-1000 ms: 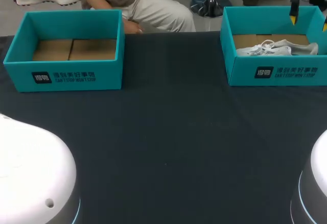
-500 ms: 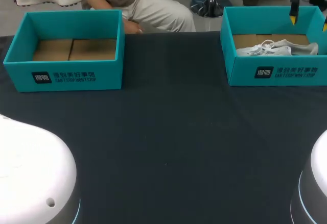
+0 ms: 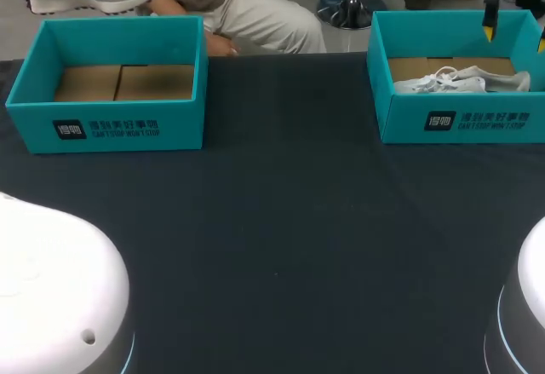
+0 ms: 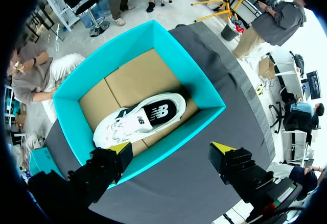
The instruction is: Take the shoe out of the shoebox, open the shoe tongue, remove and reinsert the insole, then place the shoe into the shoebox
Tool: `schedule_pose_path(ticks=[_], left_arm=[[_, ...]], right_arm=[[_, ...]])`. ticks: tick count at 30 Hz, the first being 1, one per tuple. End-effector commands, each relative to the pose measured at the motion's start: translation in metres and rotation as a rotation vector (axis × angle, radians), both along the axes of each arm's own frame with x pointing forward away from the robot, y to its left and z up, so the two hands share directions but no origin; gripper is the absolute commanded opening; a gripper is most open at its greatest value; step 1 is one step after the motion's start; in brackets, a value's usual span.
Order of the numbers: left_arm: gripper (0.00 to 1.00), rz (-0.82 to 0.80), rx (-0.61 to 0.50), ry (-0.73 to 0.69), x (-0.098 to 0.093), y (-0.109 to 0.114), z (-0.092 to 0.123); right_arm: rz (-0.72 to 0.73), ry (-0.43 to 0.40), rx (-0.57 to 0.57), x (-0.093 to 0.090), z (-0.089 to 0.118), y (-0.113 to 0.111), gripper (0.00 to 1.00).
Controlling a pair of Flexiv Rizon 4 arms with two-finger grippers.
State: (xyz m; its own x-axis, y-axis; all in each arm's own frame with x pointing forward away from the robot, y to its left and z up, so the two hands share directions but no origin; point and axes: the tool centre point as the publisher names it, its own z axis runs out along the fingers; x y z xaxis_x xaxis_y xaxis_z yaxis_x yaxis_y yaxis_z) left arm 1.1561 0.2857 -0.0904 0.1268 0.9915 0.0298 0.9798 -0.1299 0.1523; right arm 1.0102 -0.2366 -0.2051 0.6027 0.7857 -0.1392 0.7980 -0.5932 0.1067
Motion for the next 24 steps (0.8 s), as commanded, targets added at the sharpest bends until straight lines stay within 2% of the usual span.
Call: schedule_pose_path(ticks=[1,12,24], left_arm=[[0.00,-0.003,0.022,-0.045,-0.052,-0.023,0.009],[0.00,-0.098,0.010,-0.039,-0.147,-0.100,0.020],[0.00,-0.140,-0.002,-0.065,-0.221,-0.171,0.016]], right_arm=[[0.001,-0.002,0.001,0.000,0.000,0.000,1.00],[0.001,-0.002,0.001,0.000,0.000,0.000,1.00],[0.001,-0.002,0.001,0.000,0.000,0.000,1.00]])
